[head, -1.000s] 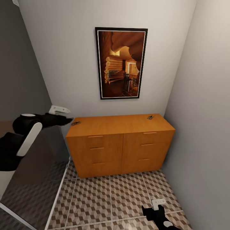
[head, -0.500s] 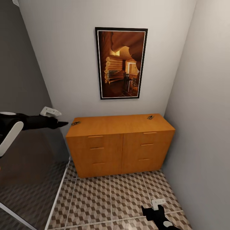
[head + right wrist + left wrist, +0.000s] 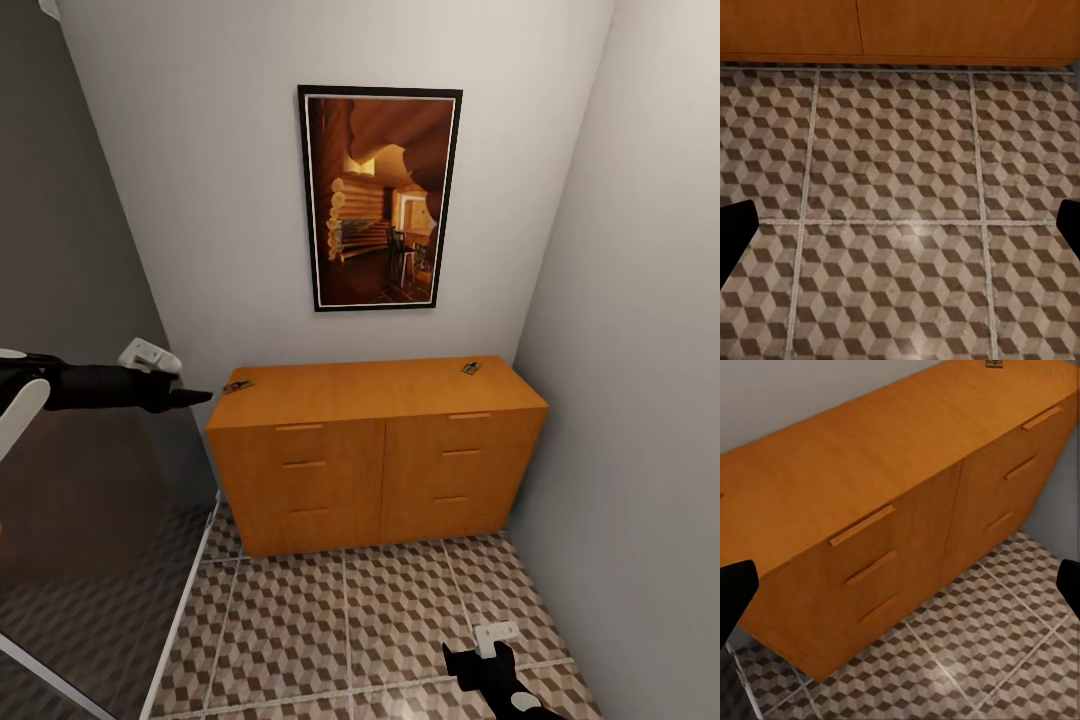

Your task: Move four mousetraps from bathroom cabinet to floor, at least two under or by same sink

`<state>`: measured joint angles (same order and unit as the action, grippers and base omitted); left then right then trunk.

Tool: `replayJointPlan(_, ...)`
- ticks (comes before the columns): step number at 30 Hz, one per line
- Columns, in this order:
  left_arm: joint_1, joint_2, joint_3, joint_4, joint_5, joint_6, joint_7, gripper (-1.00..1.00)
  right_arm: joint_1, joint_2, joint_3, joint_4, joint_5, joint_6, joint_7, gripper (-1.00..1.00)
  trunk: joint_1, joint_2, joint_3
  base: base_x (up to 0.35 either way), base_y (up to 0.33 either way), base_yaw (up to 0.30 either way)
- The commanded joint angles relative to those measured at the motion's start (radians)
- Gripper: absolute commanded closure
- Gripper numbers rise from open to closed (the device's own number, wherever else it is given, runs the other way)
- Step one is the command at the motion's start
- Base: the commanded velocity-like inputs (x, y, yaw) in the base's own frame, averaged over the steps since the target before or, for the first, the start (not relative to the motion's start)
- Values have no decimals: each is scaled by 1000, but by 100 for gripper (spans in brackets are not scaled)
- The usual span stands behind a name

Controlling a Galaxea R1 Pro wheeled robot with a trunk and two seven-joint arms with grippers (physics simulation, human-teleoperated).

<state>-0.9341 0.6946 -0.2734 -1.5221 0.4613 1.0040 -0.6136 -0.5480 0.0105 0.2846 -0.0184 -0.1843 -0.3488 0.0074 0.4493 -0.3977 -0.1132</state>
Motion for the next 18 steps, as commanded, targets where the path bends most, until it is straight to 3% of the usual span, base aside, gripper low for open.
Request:
replayJointPlan(1, -2, 1, -1, 0, -1, 4, -6, -100, -1, 0, 8, 2, -10, -4, 1, -100, 1, -2, -2, 0, 0, 0)
replayJointPlan(9, -2, 3, -3, 0, -1, 4, -13, -100, -1, 0, 8, 1, -10, -4, 3, -100, 1, -2, -2, 31, 0, 0)
replayJointPlan(18, -2, 3, -6, 1, -2, 4, -14, -100, -1, 0, 8, 1, -10, -4, 5, -100, 1, -2, -2, 259, 0, 0)
